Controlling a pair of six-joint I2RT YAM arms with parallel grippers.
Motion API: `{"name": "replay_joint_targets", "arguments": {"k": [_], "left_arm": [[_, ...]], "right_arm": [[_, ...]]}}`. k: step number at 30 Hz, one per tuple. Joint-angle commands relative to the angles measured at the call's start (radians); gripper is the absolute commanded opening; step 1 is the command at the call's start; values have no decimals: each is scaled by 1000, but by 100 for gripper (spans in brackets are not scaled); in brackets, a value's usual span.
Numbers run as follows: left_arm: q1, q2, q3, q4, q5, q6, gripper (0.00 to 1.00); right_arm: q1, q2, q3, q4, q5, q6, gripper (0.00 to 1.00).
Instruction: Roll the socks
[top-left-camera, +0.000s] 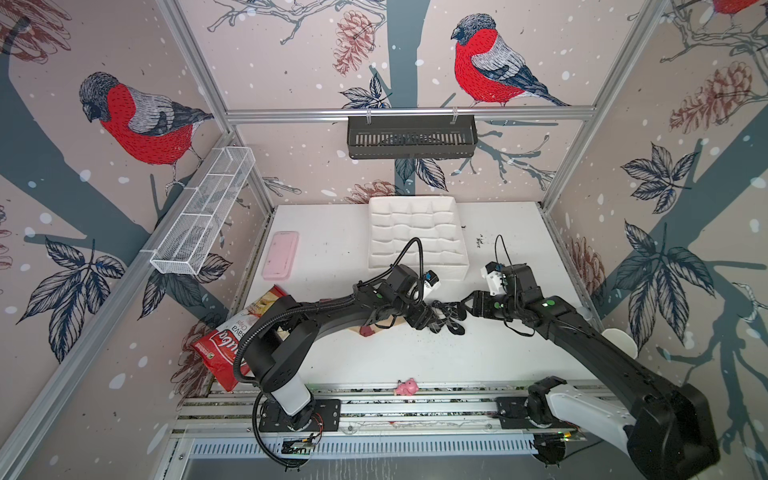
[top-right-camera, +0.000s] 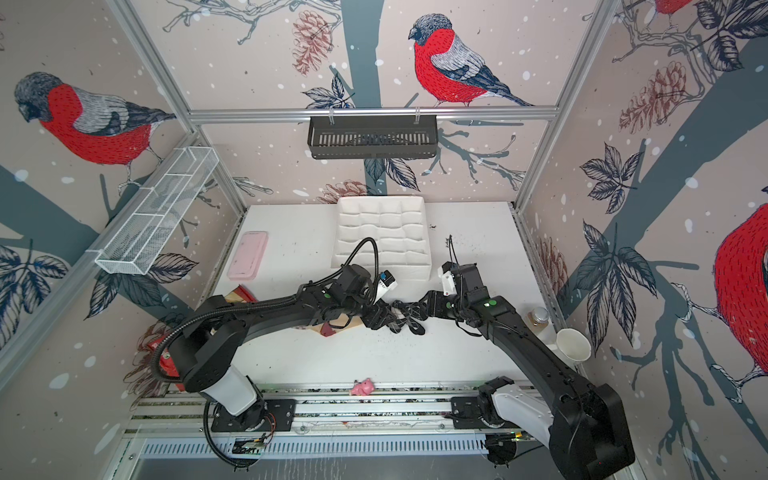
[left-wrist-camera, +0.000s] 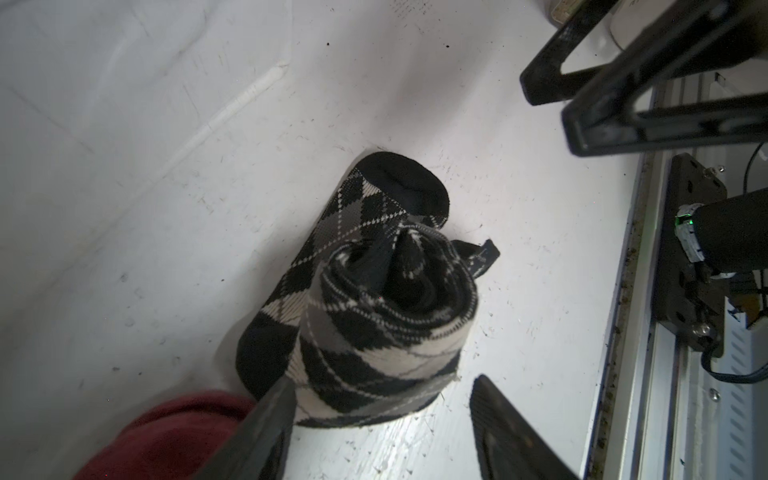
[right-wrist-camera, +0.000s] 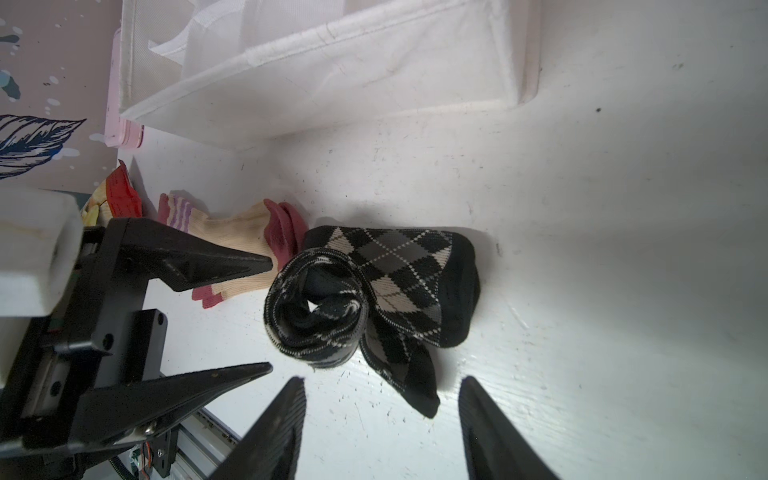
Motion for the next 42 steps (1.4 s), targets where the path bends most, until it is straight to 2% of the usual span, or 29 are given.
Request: {"name": "replay_joint_targets", "arguments": {"k": [1,10,14,16,18,19,21,22,27,31,33,37,40,42], "left_arm": [[-5,23,21,32,-6,27,69],[-15,114,85,22,23,41,71],[-15,154,103,15,45,42,67],[-15,170,118,3,64,47,60],[-15,184,134,-11,84,51,49],[-15,190,138,-13,92,51,41],[-15,194,141,-12,98,46,7],[-16,196,142,-11,107,45,2],[-15,208,149,-22,137,14,0],[18,205,143,24,215,-140,0],[44,181,100,128,306,-246,0],[65,127,27,288,410,-395,0],[71,91,-47,480,500,-547,0],[75,82,-123,725,557,-714,0]], "right_arm": [[2,-6,4,0,8,13,61],[-7,-20,3,-8,8,7,61],[-12,-24,-3,-11,9,2,61],[-16,-28,-8,-11,9,1,61],[-22,-32,-15,-9,8,1,61],[-24,-35,-17,-8,6,-1,61],[-30,-40,-23,-7,5,-2,61],[-32,-42,-25,-6,3,-1,61],[-43,-68,-34,-7,6,-3,61],[-47,-92,-30,-24,9,-7,60],[-47,-109,-24,-39,16,-13,60],[-49,-143,-13,-66,43,-18,60],[-47,-172,-6,-71,39,-18,59],[-49,-196,4,-82,38,-16,59]]}}
